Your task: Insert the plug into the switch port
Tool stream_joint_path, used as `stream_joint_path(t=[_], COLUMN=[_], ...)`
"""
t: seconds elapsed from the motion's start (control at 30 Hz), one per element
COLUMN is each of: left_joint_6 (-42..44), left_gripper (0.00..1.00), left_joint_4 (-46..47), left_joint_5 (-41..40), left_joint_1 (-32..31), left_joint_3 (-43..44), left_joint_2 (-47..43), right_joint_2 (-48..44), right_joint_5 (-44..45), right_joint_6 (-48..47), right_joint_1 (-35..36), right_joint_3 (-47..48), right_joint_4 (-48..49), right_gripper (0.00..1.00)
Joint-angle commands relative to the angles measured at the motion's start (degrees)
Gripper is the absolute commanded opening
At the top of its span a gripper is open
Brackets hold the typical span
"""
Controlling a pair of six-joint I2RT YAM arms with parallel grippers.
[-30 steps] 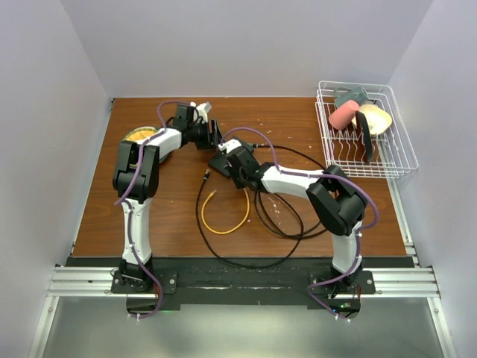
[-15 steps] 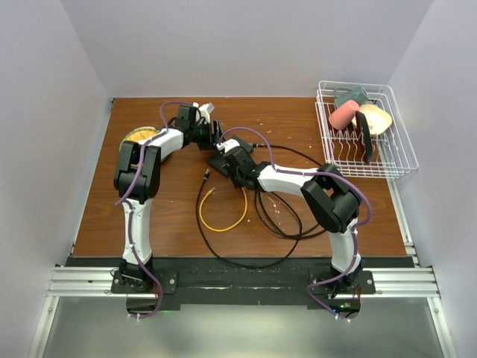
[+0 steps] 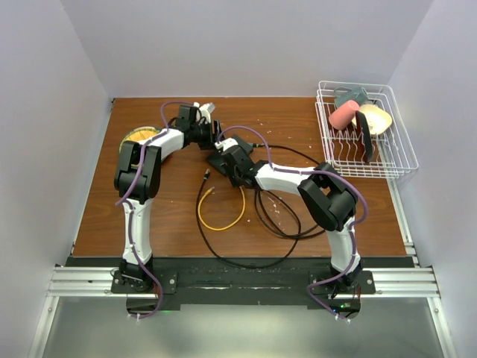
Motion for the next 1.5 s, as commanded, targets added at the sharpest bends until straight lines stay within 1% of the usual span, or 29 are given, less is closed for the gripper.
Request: stream_joint_path(t=[0.0, 0.33, 0.83, 1.13, 1.47], left_joint_6=[0.26, 1.14, 1.41, 2.46, 3.43], left_gripper=[0.60, 0.59, 0.56, 0.54, 0.54], left_joint_4=[1.72, 1.73, 2.52, 1.99, 0.85], left_joint_5=[3.06, 5.26, 6.84, 8.16, 7.55], left_joint_1=[-0.59, -1.29, -2.08, -3.31, -3.31], left_joint_3=[-0.65, -1.35, -5.22, -7.15, -7.86], left_joint_2=[-0.70, -0.52, -1.84, -2.28, -2.98], right_joint_2=[0.81, 1.60, 3.27, 4.76, 4.50], right_joint_5=[-0.06, -0.85, -2.26, -5.77, -6.39], right_joint_6=[0.79, 1.05, 2.11, -0.96, -2.46], right_joint_1=[-0.30, -0.30, -0.30, -0.30, -0.30], right_joint_3=[3.23, 3.84, 5.60, 6.49, 7.19], right_joint_4=[1.80, 3.47, 4.61, 4.17, 2.50], right_gripper=[0.00, 0.00, 0.00, 0.00, 0.00])
